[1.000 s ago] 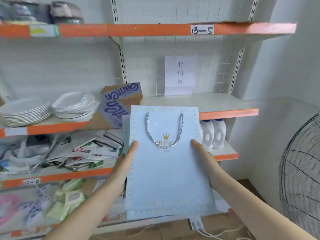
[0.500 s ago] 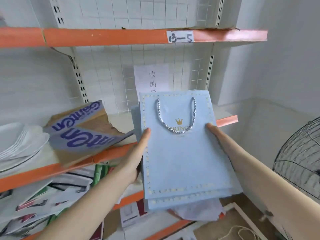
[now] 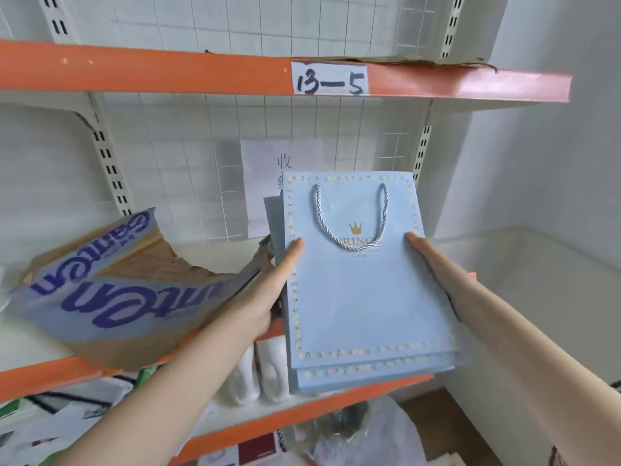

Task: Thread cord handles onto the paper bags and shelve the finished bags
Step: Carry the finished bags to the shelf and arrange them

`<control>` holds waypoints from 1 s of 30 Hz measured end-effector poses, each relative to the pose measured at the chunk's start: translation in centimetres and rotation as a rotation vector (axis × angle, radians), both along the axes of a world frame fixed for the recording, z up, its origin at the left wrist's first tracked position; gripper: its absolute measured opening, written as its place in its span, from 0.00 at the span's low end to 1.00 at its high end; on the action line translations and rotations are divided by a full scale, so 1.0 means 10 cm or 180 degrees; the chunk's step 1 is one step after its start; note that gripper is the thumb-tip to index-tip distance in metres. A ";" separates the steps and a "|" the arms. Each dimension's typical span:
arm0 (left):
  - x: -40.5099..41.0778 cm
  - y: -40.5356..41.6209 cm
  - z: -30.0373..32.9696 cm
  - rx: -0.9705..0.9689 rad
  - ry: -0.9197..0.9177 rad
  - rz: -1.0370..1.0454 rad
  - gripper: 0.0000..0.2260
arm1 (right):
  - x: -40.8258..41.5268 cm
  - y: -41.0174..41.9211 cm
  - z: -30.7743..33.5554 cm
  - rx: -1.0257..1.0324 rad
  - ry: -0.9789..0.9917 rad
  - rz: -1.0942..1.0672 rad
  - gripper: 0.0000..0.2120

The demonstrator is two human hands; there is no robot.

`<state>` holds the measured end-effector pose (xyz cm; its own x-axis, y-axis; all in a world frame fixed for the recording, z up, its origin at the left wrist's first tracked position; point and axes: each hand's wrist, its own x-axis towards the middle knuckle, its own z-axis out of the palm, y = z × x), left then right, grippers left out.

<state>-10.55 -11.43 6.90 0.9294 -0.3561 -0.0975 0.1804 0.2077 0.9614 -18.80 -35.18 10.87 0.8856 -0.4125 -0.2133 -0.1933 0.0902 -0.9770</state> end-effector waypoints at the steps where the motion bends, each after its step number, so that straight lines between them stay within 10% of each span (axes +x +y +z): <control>1: 0.06 -0.06 0.00 0.0037 -0.0096 -0.0052 0.25 | 0.01 0.00 0.06 -0.0068 0.0073 -0.0068 0.14; 10: 0.48 -0.45 -0.02 0.0337 0.0283 0.0094 0.14 | 0.73 -0.42 -0.25 -0.0182 0.0202 0.0172 0.22; 17: 0.76 -0.55 0.04 0.1087 0.0339 0.0314 0.30 | 1.13 -0.68 -0.42 -0.0149 0.0491 0.0198 0.32; 30: 1.08 0.10 -0.07 0.3291 -0.1750 0.1189 0.27 | 1.38 -0.72 -0.57 -0.0551 0.0943 0.0037 0.26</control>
<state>0.25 -10.43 6.20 0.9642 -0.0470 0.2609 -0.2078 -0.7452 0.6336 -4.99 -42.36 5.14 0.8005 -0.4553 -0.3898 -0.4710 -0.0758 -0.8789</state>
